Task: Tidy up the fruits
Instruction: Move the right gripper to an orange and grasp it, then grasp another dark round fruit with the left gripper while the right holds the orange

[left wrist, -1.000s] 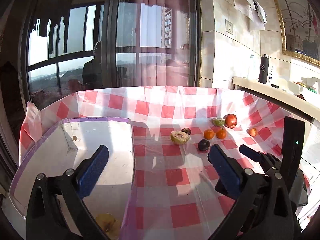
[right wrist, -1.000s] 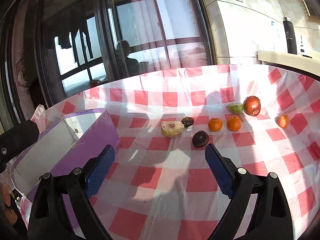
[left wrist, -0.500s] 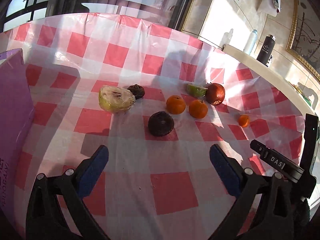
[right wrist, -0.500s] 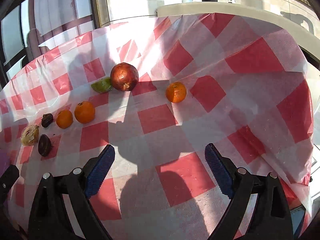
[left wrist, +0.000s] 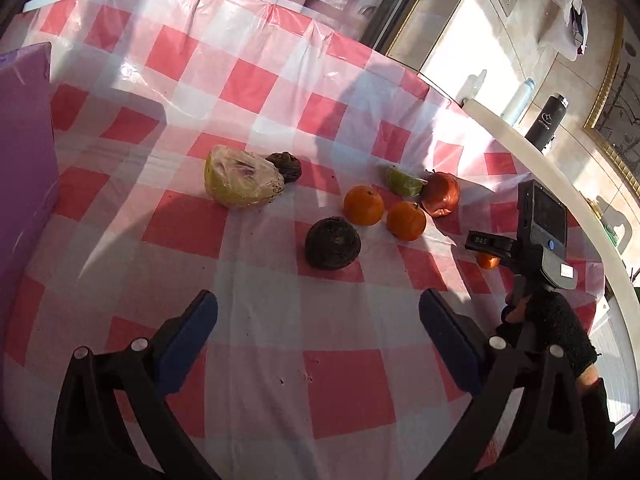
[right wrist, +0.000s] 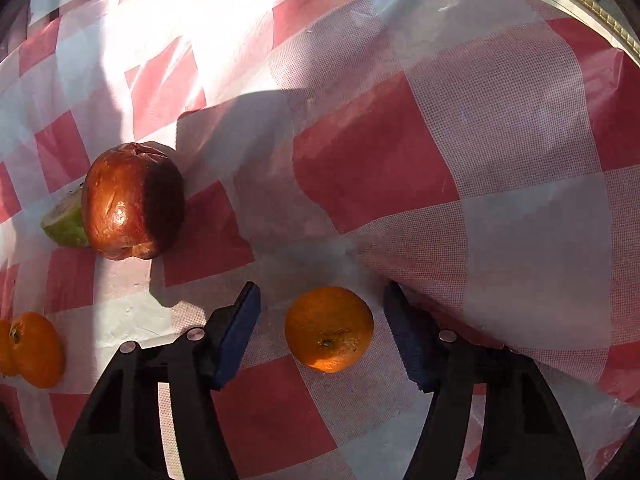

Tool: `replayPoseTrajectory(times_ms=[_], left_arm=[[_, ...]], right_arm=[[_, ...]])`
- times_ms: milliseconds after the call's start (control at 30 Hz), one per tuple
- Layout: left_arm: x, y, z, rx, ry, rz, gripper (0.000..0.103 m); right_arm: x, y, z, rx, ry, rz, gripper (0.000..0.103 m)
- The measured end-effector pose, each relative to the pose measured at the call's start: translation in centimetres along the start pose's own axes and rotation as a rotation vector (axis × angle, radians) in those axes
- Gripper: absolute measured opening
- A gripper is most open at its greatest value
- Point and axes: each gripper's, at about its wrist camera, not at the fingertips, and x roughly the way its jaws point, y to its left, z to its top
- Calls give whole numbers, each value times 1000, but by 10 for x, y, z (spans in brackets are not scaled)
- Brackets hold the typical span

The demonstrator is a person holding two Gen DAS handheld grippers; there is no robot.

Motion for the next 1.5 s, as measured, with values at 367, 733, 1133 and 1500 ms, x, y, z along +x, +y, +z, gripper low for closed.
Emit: replayPoseTrajectory(times_ms=[367,733,1133,1500], left_arm=[[0,2,0,-11,3,9,101],[28,-10,5,48,125,69,101],[97,-55,35,344,179,292,41],[-3,8,-3,69,52,47,40]], right_arm=[[-77,-5,-74,129,-59,447,37],[-92,-14,-96,263,-85,601,37],[-90,-10,-94,247,-81,639,37],[-90,-7,-94,224,-81,658,37]])
